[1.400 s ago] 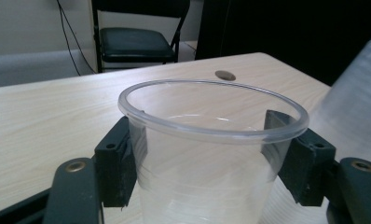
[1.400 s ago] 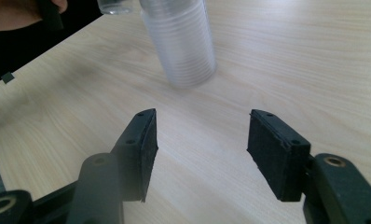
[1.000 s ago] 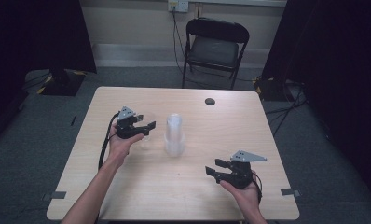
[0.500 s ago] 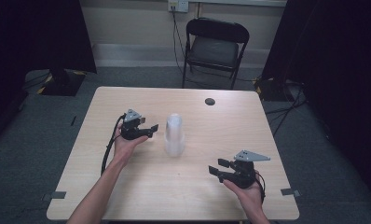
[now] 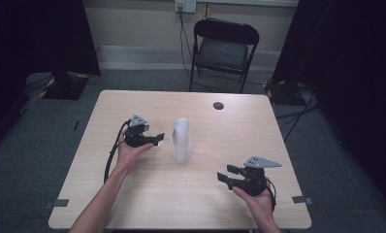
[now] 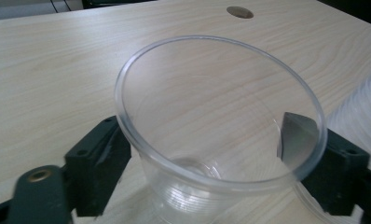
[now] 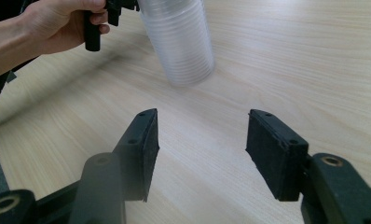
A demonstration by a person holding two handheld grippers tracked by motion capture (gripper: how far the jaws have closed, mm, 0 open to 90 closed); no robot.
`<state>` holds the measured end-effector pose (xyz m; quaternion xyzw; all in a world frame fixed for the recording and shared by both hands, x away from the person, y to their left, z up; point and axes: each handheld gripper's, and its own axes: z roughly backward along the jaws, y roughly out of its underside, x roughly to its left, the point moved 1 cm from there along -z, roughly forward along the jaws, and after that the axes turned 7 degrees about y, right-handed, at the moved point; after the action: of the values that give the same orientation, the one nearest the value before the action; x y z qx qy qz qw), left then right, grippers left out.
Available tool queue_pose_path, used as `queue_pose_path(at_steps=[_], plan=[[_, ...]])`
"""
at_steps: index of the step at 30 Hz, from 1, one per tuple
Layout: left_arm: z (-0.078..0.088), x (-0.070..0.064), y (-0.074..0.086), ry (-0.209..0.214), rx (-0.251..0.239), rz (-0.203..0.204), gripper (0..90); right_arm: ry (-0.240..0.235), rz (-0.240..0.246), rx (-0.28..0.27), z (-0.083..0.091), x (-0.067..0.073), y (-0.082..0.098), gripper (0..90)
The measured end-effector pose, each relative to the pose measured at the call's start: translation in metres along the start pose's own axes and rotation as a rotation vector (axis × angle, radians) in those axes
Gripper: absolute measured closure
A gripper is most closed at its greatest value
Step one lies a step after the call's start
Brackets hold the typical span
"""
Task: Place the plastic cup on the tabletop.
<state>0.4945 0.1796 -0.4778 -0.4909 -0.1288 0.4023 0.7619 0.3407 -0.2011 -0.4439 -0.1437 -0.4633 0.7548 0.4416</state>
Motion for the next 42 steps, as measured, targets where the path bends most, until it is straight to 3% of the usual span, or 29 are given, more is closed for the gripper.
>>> queue_pose_path(at_steps=[5,7,8,10,12,15,18,23,27,37,40,42], plan=[[0.000,-0.002,0.001,0.000,0.014,0.004,15.6,-0.002,-0.001,0.001,0.000,0.000,0.000,43.8],[0.002,-0.003,0.003,-0.019,-0.008,-0.011,15.7,-0.003,0.000,-0.002,0.000,0.000,0.000,43.8],[0.003,-0.002,0.006,-0.028,0.004,-0.026,15.7,-0.002,-0.001,-0.002,0.000,0.000,0.000,43.9],[0.007,-0.002,0.008,-0.048,0.017,-0.019,15.7,-0.002,0.000,-0.001,0.000,0.000,0.000,43.9],[0.012,-0.005,0.007,-0.031,0.034,-0.002,15.9,-0.001,0.002,0.002,0.000,0.000,0.000,43.9],[0.016,-0.007,0.006,-0.049,0.047,-0.012,15.9,0.001,-0.004,0.000,0.000,-0.001,0.000,43.9],[0.023,-0.006,0.005,-0.049,0.037,-0.005,16.3,0.005,-0.005,-0.002,0.000,-0.002,0.000,43.9],[0.037,-0.008,0.005,-0.068,0.023,-0.056,16.7,0.011,-0.010,-0.010,0.002,-0.004,0.000,43.9],[0.052,-0.004,0.009,-0.067,0.013,-0.042,16.7,0.020,-0.016,-0.012,0.003,-0.007,0.000,43.9],[0.087,-0.011,0.009,-0.053,-0.003,-0.016,16.2,0.045,-0.032,-0.024,0.005,-0.013,0.000,43.5],[0.103,-0.014,0.021,-0.061,0.037,-0.020,18.5,0.052,-0.034,-0.026,0.006,-0.015,0.001,43.3],[0.113,-0.014,0.025,-0.068,0.014,-0.003,18.5,0.056,-0.041,-0.028,0.007,-0.017,0.001,43.3]])
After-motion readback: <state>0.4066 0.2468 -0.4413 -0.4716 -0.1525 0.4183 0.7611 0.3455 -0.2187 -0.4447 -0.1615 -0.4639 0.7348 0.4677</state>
